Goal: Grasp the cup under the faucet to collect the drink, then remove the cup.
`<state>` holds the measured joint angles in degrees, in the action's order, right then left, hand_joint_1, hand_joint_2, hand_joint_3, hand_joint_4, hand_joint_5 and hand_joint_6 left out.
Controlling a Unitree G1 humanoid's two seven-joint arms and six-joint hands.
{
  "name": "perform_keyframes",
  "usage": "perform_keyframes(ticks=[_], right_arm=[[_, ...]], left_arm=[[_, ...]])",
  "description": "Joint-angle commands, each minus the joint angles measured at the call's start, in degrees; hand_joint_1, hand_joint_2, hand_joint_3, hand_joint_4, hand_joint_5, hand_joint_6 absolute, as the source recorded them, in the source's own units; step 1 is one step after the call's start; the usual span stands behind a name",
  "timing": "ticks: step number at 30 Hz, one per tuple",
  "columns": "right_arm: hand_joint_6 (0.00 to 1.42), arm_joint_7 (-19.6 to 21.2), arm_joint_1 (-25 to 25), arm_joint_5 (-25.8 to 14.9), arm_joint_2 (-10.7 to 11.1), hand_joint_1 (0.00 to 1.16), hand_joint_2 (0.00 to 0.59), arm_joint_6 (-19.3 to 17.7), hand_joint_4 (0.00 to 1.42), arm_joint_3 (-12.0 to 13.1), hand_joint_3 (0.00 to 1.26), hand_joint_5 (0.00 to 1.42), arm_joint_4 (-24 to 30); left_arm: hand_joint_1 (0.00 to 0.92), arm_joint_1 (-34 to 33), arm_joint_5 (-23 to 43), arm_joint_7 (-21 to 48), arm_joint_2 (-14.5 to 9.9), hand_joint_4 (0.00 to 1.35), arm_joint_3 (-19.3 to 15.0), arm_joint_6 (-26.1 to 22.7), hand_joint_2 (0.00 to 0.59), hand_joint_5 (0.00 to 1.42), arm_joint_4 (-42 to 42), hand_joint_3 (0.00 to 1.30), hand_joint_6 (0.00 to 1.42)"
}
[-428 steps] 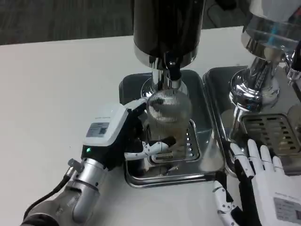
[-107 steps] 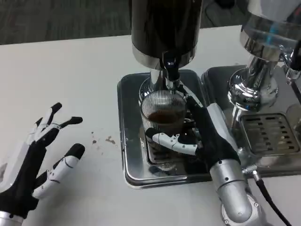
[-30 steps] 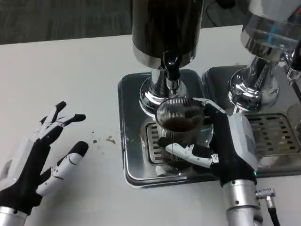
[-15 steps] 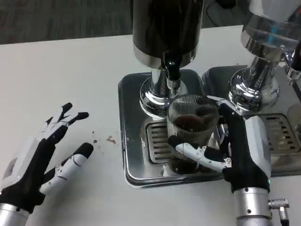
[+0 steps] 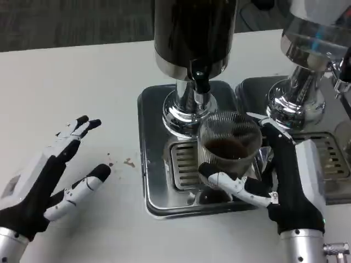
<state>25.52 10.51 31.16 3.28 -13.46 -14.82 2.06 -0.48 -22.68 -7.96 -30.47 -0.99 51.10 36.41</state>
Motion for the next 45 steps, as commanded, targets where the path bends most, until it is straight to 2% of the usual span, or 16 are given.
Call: perform_keyframes(ticks=[1,7,15,19,21,24,32,37,45], right_arm=[[1.38,-0.81,1.39,-0.42,0.36,0.95,0.119,-2.66,0.75,0.07,0.63,1.00,3.73],[1.38,-2.85,5.05,-0.52,1.47,0.94,0.117,-2.77,0.75,0.30,0.63,1.00,8.96],[1.38,-4.50,5.98,-0.60,1.69,0.94,0.116,-3.01,0.75,-0.02,0.63,1.00,10.74],[1.38,-5.61,6.47,-0.93,1.85,0.94,0.116,-2.87,0.75,0.46,0.63,1.00,12.18],[1.38,-6.27,6.78,-1.13,1.97,0.94,0.116,-2.86,0.75,0.60,0.63,1.00,12.91],[1.38,-6.98,7.12,-1.43,2.08,0.93,0.119,-3.13,0.75,0.67,0.63,1.00,13.28],[1.38,-8.97,8.63,-2.11,2.94,0.93,0.123,-4.13,0.75,0.47,0.63,1.00,15.02],[1.38,-9.31,9.61,-1.49,3.10,0.93,0.124,-4.68,0.75,0.04,0.63,1.00,16.22],[1.38,-11.00,12.55,-2.03,3.65,0.93,0.124,-4.93,0.75,-0.34,0.63,1.00,19.40]], left_arm=[[0.000,1.43,-0.27,2.00,-1.73,0.00,0.65,-1.50,0.172,0.00,-2.47,0.07,0.00],[0.000,4.69,0.05,4.95,-5.25,0.00,-0.19,-1.16,0.168,0.00,-8.23,0.02,0.00],[0.000,9.15,0.18,5.28,-7.56,0.00,-1.61,0.44,0.178,0.00,-12.36,0.01,0.00],[0.000,11.21,-0.20,5.29,-9.31,0.00,-2.06,2.77,0.179,0.00,-12.68,0.01,0.00],[0.000,12.46,-0.35,4.66,-10.14,0.00,-2.90,4.94,0.205,0.00,-12.18,0.03,0.00],[0.000,14.43,-1.78,3.83,-11.07,0.00,-4.21,6.44,0.211,0.00,-12.29,0.04,0.00],[0.000,16.80,-8.56,0.99,-11.23,0.00,-5.48,7.38,0.220,0.00,-13.86,0.04,0.00],[0.000,17.53,-14.24,-2.74,-12.34,0.00,-5.96,7.90,0.222,0.00,-14.97,0.04,0.00],[0.000,17.31,-16.46,-5.26,-13.09,0.00,-4.23,8.55,0.227,0.00,-15.14,0.02,0.00]])
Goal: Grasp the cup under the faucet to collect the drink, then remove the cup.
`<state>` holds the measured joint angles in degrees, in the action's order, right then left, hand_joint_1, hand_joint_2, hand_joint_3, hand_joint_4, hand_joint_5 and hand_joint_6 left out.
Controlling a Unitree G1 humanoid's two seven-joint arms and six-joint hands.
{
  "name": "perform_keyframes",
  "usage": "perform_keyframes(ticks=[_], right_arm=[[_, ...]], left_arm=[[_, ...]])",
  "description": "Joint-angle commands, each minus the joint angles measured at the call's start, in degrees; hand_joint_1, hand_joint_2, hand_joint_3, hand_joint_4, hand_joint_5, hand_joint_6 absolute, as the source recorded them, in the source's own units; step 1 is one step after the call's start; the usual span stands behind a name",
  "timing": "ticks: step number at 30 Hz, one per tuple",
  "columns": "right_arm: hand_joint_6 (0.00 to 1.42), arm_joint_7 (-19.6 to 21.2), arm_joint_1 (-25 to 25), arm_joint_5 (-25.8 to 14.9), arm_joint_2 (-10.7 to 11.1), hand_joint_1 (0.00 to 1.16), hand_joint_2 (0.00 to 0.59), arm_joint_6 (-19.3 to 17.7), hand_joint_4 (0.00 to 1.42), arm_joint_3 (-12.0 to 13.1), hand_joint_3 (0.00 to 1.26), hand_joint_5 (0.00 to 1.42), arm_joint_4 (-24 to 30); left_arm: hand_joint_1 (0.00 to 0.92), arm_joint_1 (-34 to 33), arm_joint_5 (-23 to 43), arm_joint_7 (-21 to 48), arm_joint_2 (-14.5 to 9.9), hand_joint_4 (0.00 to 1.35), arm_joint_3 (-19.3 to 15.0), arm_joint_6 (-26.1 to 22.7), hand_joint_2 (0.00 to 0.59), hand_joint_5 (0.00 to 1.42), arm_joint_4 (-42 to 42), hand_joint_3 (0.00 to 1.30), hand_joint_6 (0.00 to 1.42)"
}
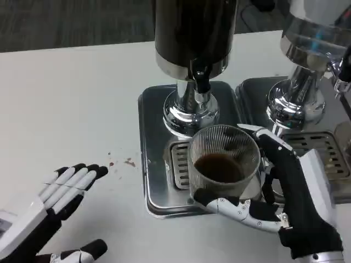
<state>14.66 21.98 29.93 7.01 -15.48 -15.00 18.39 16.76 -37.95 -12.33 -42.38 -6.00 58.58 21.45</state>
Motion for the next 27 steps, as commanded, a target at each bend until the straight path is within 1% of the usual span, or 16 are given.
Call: perform_keyframes(ticks=[1,9,15,17,22,27], right_arm=[[1.38,-0.44,1.53,-1.22,-0.20,0.93,0.124,-2.81,0.75,-0.19,0.63,1.00,3.50],[1.38,-1.53,3.30,-1.04,0.06,0.93,0.124,-3.76,0.75,-0.48,0.63,1.00,5.17],[1.38,-2.03,4.81,-0.91,-0.07,0.93,0.124,-3.64,0.75,-0.66,0.63,1.00,6.58],[1.38,-2.60,4.98,-1.89,-0.03,0.93,0.124,-3.27,0.75,-0.48,0.63,1.00,6.42],[1.38,-2.86,5.64,-2.12,0.06,0.93,0.124,-4.05,0.75,-0.16,0.63,1.00,6.99],[1.38,-3.00,5.87,-2.15,-0.06,0.93,0.124,-3.85,0.75,0.03,0.63,1.00,7.34]], left_arm=[[0.000,0.14,-1.14,-0.77,-1.30,0.00,0.91,1.16,0.236,0.00,-0.23,0.02,0.00],[0.000,1.11,-0.99,-0.13,-1.95,0.00,2.70,1.50,0.240,0.00,0.11,0.02,0.00],[0.000,2.51,-1.59,-1.13,-1.92,0.00,2.09,0.52,0.234,0.00,-1.67,0.00,0.00],[0.000,2.77,-1.57,-1.22,-1.79,0.00,2.14,0.31,0.233,0.00,-1.96,0.00,0.00],[0.000,3.43,-1.54,-1.52,-1.66,0.00,2.13,-0.18,0.233,0.00,-2.65,0.00,0.00],[0.000,3.76,-1.25,-1.63,-1.46,0.00,2.19,-0.60,0.233,0.00,-3.05,0.00,0.00]])
